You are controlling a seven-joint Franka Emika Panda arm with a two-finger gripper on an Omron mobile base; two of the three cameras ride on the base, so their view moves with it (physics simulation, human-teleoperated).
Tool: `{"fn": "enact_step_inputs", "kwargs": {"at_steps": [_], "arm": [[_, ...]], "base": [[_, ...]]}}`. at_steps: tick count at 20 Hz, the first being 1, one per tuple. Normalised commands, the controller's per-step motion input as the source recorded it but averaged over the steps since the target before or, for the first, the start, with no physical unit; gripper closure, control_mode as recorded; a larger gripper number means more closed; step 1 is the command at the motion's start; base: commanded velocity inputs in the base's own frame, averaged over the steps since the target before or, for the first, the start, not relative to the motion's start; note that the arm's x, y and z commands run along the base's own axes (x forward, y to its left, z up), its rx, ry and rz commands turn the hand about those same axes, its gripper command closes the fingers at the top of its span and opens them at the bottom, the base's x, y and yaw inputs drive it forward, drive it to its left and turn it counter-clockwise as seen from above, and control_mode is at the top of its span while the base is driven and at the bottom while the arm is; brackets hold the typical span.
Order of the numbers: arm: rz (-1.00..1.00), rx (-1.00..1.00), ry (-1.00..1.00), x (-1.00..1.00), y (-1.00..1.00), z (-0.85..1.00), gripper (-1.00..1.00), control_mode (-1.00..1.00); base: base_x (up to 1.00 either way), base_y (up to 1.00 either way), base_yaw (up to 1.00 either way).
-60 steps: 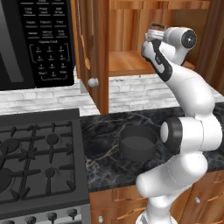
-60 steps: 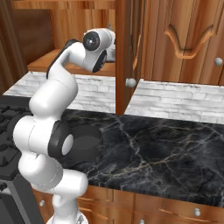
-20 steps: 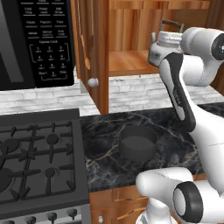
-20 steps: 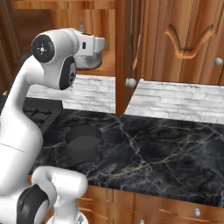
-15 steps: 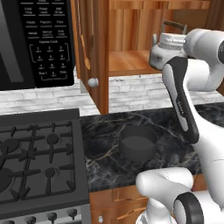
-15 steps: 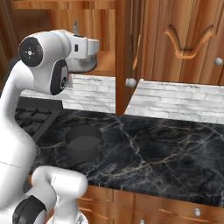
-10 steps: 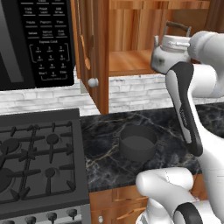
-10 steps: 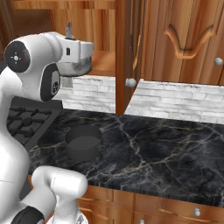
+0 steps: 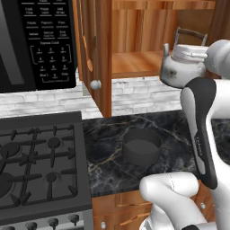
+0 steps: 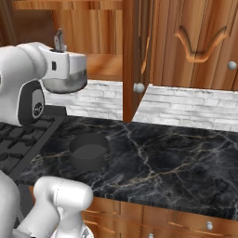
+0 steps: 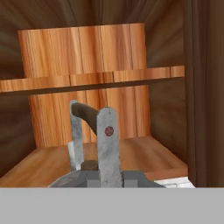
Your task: Pick the kettle from the cabinet and place it on a stove burner. Then pick the pot from the counter and place it on another stove burner. Finally, turn both burners on.
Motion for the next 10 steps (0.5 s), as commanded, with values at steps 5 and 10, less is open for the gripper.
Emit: {"fn": "enact_step_inputs", "kwargs": {"at_steps": [5,10], "arm": [[0.0,0.0,0.06,-0.7,0.02,0.0,1.0,-1.0],[0.0,0.0,0.05,-0.56,0.01,-0.02,1.0,-1.0]], "base": [[0.0,0.0,0.0],[0.0,0.0,0.0]]}}
